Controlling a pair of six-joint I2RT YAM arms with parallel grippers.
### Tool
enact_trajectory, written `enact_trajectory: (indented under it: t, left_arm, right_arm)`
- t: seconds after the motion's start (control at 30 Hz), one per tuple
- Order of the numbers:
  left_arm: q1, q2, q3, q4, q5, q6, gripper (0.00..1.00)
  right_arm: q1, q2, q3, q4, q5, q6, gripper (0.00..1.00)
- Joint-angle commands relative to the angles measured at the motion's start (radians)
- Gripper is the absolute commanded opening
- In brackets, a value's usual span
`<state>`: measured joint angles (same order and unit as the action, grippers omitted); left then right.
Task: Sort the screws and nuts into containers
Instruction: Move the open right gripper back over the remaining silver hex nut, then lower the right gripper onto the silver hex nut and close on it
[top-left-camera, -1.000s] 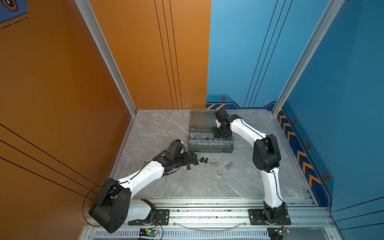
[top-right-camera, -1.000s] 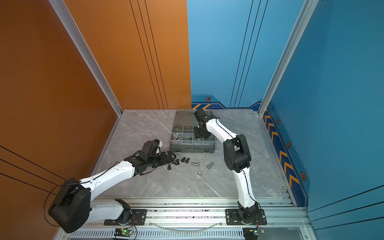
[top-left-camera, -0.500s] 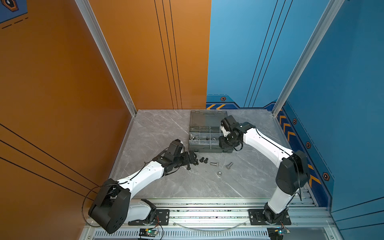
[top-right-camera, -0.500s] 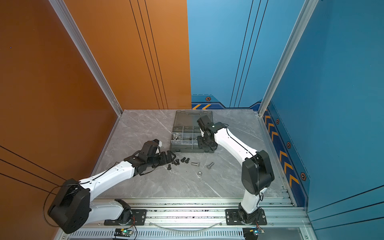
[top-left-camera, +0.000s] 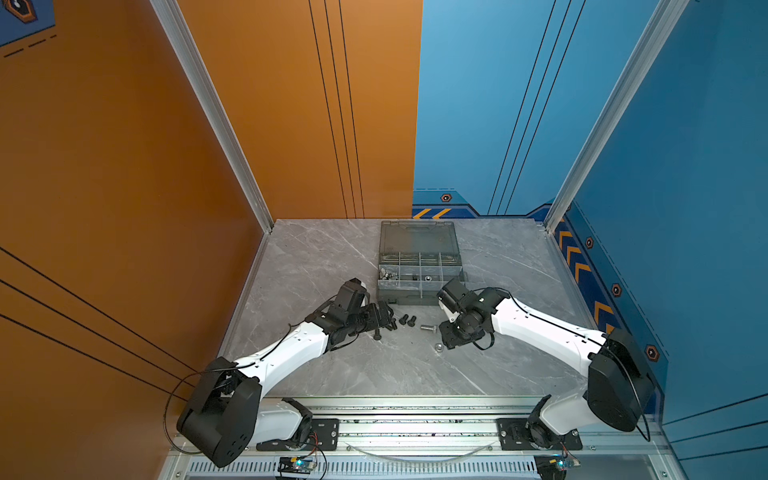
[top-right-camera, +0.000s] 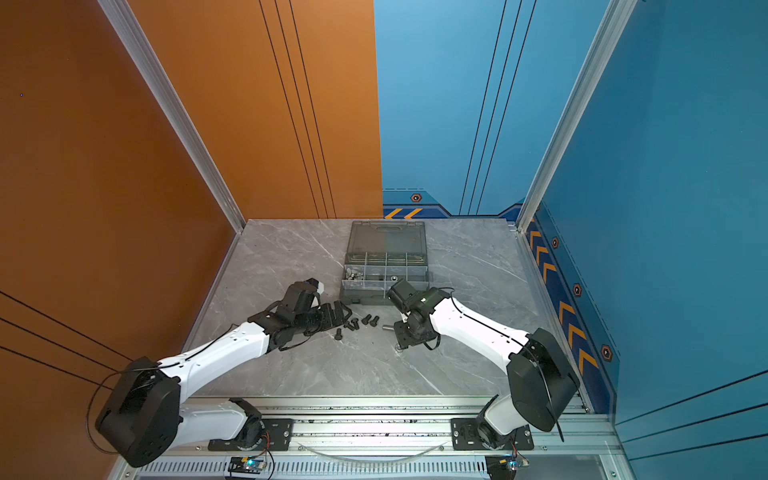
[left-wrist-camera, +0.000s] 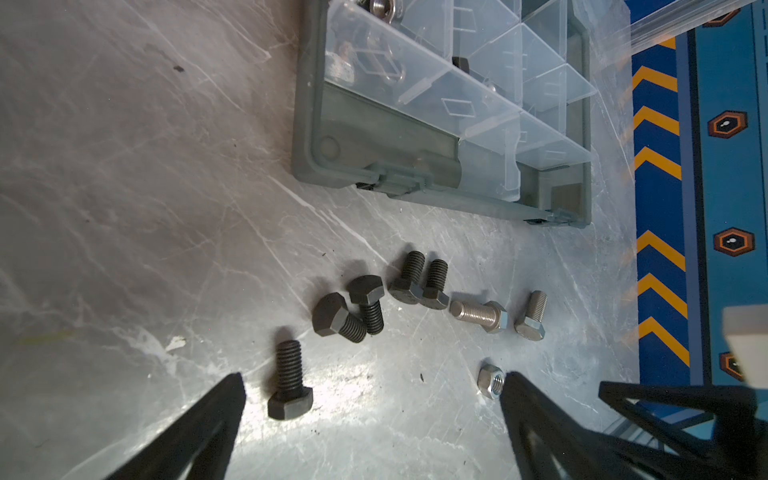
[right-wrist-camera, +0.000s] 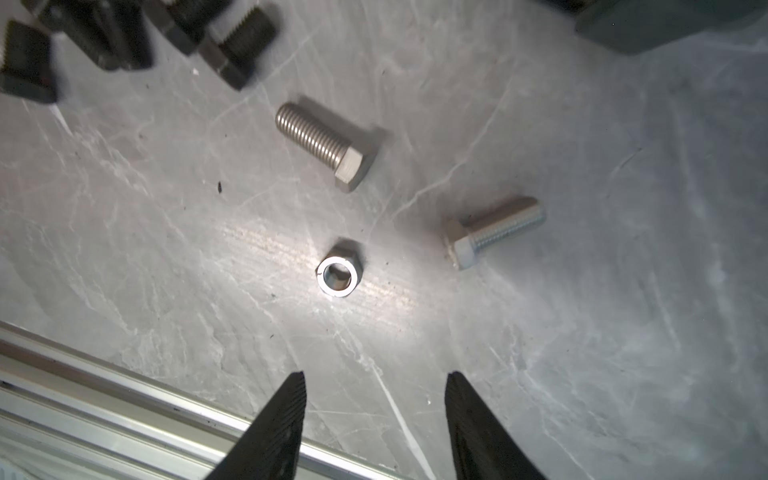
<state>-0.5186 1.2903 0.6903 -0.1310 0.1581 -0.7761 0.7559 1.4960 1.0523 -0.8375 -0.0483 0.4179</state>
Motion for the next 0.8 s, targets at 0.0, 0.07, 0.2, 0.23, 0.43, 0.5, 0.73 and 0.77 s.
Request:
enact_trajectory:
  t: [0.0,0.07,0.2,0.23,0.43,0.5,0.73,0.77]
  left_arm:
    - [-0.006,0.006,0.015,-0.028,-0.004,0.009,0.98]
    - [-0.008,0.009,0.014,-0.027,-0.003,0.008,0.98]
    - [-0.008,0.004,0.008,-0.024,-0.002,0.006,0.98]
    - [-0.008,0.002,0.006,-0.025,-0.002,0.007,0.98]
    - [-0.01,-0.005,-0.002,-0.024,-0.008,0.003,0.98]
    - [-0.011,-0.005,-0.004,-0.024,-0.01,0.001,0.98]
    - [-0.009,-0.008,-0.004,-0.027,-0.017,0.0,0.98]
    - [-0.011,-0.009,-0.004,-0.027,-0.018,0.0,0.98]
  right_arm:
    - [0.028,0.0,-0.038,0.068,0.007,0.071,0.57]
    - [0.055,0.022,-0.044,0.096,0.01,0.07,0.57]
    - [0.088,0.081,-0.03,0.107,0.04,0.017,0.57]
    - [0.095,0.096,-0.026,0.109,0.049,-0.008,0.57]
    - [0.101,0.167,-0.005,0.136,0.094,-0.117,0.57]
    - [0.101,0.181,0.001,0.141,0.097,-0.137,0.56]
    - [0.1,0.207,0.004,0.161,0.102,-0.178,0.56]
    - [0.098,0.212,0.004,0.165,0.102,-0.182,0.56]
